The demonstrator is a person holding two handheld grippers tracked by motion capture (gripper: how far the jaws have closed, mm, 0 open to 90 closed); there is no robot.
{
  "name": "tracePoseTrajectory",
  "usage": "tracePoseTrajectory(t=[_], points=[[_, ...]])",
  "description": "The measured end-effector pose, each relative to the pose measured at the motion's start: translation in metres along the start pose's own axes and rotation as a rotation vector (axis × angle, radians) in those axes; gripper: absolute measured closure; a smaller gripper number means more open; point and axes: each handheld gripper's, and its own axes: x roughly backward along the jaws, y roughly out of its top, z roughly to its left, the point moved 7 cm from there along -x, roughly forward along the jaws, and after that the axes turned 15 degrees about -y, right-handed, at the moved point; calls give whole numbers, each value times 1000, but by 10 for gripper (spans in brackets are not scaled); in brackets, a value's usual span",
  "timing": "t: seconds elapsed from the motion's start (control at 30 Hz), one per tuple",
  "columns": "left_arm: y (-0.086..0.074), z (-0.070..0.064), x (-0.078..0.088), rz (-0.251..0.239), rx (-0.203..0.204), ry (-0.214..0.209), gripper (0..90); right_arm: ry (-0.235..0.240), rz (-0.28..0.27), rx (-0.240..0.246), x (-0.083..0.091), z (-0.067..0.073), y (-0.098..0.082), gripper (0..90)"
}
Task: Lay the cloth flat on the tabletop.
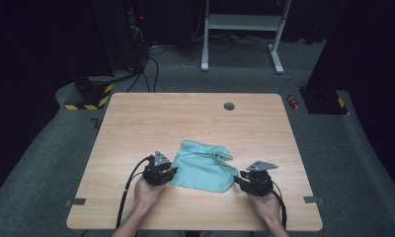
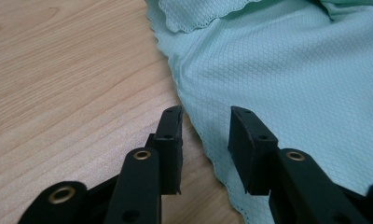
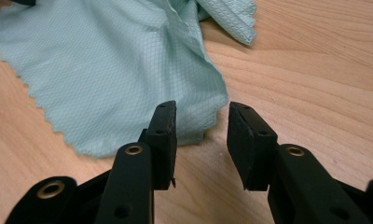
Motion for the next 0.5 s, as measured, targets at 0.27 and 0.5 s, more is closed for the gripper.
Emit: tracePoseTrajectory(t=[0.27,0.5], points=[[-3,-1,0,-36,-17,14,609,17,-44,47,-2,9,7,900],[-3,1,0,-39,-3,40,540,13,-64,71,0,15,20,900]])
